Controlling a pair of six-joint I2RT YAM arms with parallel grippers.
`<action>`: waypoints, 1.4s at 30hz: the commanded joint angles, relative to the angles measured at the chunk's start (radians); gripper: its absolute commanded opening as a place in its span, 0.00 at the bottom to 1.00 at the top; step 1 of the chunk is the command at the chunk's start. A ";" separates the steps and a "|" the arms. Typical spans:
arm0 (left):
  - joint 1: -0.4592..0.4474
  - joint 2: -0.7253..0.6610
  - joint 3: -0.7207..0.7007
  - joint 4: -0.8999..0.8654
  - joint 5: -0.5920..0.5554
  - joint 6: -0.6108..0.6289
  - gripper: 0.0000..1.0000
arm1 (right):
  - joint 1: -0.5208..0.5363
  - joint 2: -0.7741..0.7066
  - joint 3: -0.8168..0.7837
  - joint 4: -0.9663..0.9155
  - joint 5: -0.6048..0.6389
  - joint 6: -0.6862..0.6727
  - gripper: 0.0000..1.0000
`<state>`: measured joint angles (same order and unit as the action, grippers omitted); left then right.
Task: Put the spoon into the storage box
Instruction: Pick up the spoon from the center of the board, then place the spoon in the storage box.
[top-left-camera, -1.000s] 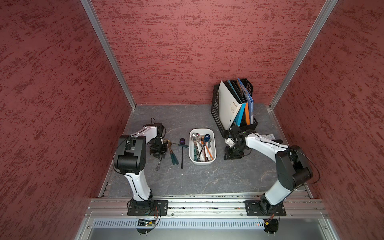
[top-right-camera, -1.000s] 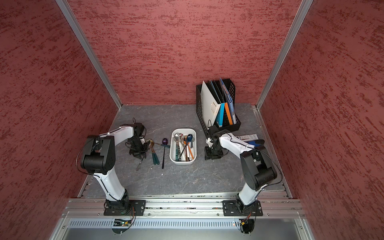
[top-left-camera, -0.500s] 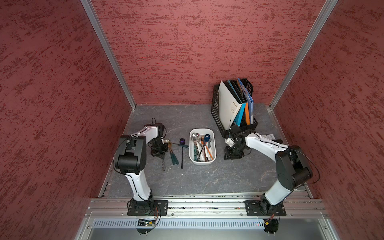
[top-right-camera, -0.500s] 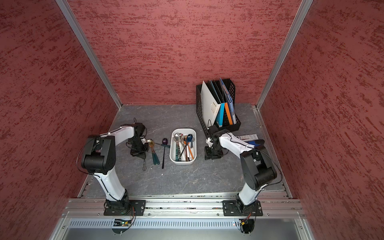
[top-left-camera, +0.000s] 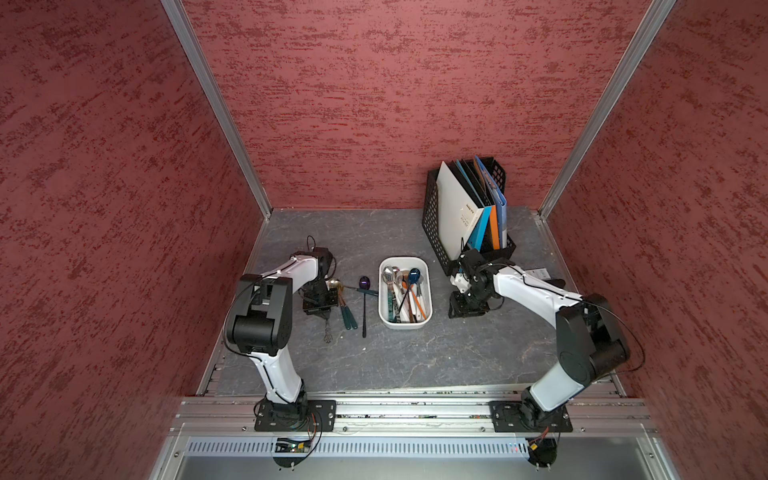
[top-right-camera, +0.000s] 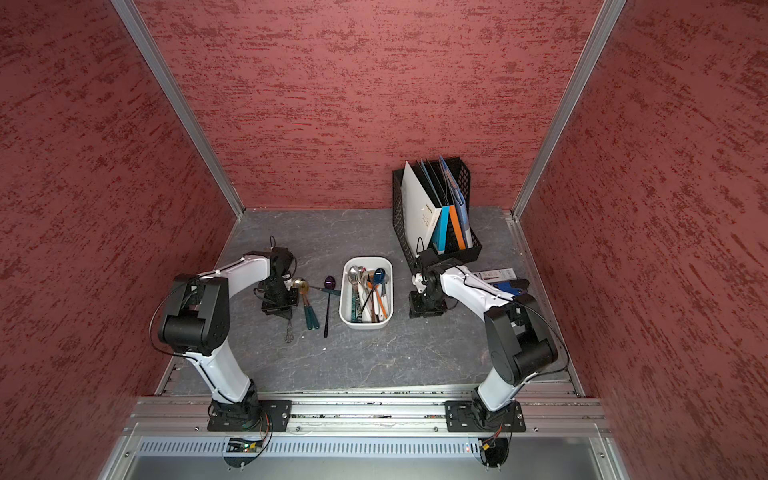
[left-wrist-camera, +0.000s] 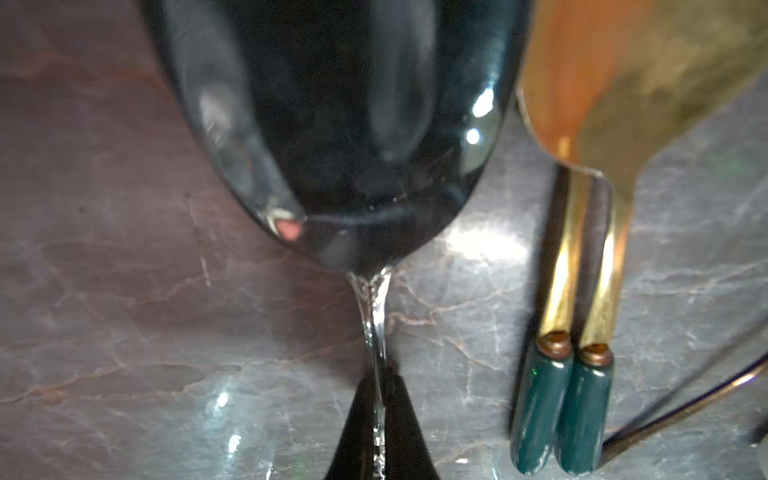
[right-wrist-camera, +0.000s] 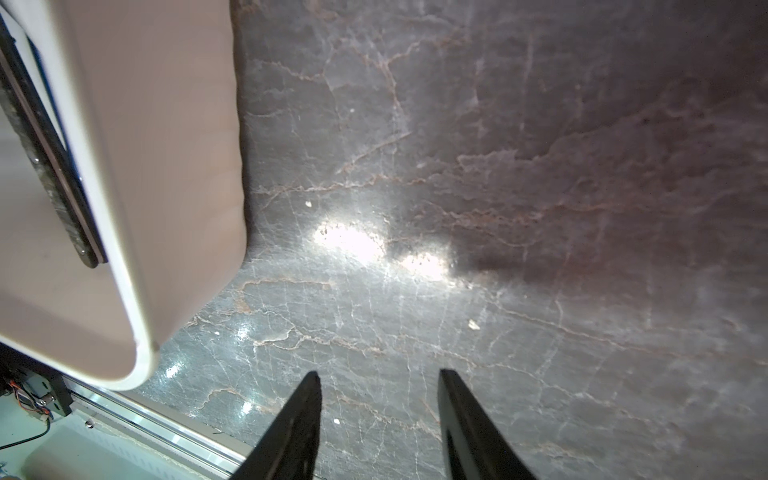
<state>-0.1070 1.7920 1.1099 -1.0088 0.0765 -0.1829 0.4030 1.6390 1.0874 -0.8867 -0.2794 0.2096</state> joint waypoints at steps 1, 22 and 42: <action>-0.011 -0.056 -0.002 0.001 0.028 -0.021 0.00 | -0.001 -0.033 -0.004 -0.003 -0.002 0.013 0.48; -0.200 -0.171 0.136 -0.065 0.094 -0.166 0.00 | -0.001 -0.038 -0.017 0.008 -0.008 0.022 0.48; -0.410 0.085 0.400 0.051 0.229 -0.323 0.00 | -0.001 -0.053 -0.064 0.033 -0.010 0.013 0.48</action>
<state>-0.5041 1.8660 1.4834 -0.9867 0.2848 -0.4770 0.4030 1.6096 1.0313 -0.8742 -0.2813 0.2279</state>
